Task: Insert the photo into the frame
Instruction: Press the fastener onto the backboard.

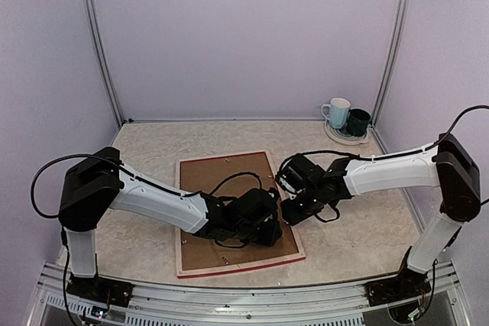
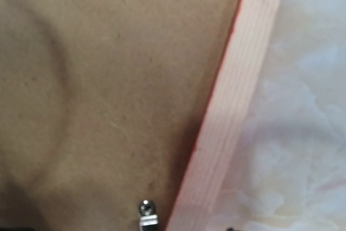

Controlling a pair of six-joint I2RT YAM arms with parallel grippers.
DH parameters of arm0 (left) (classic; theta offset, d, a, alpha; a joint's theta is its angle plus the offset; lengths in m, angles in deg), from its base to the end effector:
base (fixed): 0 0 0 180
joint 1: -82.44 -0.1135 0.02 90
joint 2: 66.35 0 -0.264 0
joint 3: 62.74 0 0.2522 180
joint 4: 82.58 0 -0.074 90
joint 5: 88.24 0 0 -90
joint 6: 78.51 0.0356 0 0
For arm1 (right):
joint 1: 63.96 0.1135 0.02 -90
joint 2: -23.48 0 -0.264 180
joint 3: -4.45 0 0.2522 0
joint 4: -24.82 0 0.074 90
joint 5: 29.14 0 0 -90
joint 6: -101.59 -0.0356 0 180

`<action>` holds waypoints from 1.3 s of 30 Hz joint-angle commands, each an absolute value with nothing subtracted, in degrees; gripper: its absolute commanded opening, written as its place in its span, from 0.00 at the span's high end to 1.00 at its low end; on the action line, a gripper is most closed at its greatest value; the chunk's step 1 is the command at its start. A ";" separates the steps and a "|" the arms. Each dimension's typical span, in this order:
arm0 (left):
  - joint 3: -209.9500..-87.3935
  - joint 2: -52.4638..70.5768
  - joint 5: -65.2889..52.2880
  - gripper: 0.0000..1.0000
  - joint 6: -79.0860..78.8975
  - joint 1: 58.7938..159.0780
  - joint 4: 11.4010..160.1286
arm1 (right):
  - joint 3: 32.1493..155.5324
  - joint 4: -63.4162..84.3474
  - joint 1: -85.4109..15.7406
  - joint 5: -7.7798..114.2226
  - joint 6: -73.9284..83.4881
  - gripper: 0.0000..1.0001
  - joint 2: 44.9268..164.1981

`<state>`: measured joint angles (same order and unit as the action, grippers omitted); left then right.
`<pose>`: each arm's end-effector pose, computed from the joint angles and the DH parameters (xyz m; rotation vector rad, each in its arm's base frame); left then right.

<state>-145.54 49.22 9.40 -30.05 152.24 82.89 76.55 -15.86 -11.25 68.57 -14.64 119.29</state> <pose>0.1495 -0.3926 0.1348 0.5519 2.4620 -0.7192 0.2006 0.2556 0.1762 -0.5785 2.6394 0.2498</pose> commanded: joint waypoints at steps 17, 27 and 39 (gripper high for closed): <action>-143.28 50.06 9.15 0.67 -30.26 152.57 80.94 | 77.09 -17.64 -11.31 69.05 -12.29 0.86 125.60; -144.94 46.44 11.96 0.67 -28.55 151.15 80.80 | 77.43 -17.47 -11.32 68.08 -14.49 0.58 118.35; -139.54 40.24 10.62 0.67 -29.87 148.12 87.11 | 75.84 -15.76 -11.56 74.75 -16.70 0.53 120.99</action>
<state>-142.13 41.85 10.97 -29.33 147.78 85.55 76.77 -16.47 -11.36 71.69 -15.54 118.35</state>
